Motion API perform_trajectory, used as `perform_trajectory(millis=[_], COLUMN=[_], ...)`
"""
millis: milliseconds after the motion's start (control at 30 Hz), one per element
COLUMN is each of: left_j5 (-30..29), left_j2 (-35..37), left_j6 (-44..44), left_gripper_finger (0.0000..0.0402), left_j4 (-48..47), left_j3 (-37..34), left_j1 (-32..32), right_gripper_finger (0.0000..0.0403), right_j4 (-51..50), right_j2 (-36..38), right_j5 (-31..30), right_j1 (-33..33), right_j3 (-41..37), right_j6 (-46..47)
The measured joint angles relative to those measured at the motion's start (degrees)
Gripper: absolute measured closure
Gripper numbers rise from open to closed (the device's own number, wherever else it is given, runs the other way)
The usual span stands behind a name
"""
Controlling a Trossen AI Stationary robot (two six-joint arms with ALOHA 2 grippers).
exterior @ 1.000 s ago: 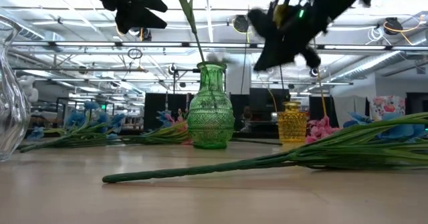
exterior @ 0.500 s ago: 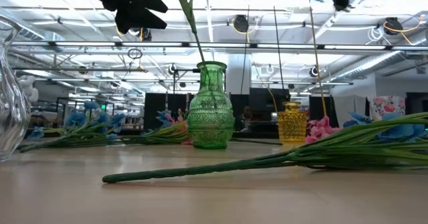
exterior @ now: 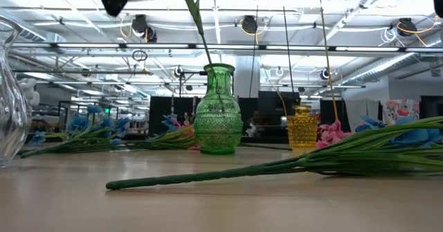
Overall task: Sort flowers into vase by color
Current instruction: Put the left white flower into the green vase
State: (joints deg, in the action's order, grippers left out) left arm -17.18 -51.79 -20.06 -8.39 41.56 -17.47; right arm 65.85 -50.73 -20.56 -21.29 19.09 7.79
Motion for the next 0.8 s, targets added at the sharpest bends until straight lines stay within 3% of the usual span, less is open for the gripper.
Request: perform_trajectory(millis=[233, 567, 800], left_j5=[-0.24, -2.78, -3.75], left_j2=[-0.29, -7.42, -14.46], left_j6=[6.87, 13.19, 15.58], left_gripper_finger=[0.0164, 0.0164, 0.0164], left_j4=[14.81, 29.93, 30.62], left_j3=[0.0, 0.24, 5.94], left_j1=[-5.77, -6.98, -7.01], right_gripper_finger=[0.0402, 0.0402, 0.0402], right_j4=[8.49, 14.55, 16.64], right_j2=[-6.21, -18.11, -29.32], right_j5=[3.32, 4.7, 5.97], right_j1=[0.3, 0.3, 0.32], right_j3=[1.17, 10.71, 21.08], right_j6=[-4.34, -8.1, -11.21])
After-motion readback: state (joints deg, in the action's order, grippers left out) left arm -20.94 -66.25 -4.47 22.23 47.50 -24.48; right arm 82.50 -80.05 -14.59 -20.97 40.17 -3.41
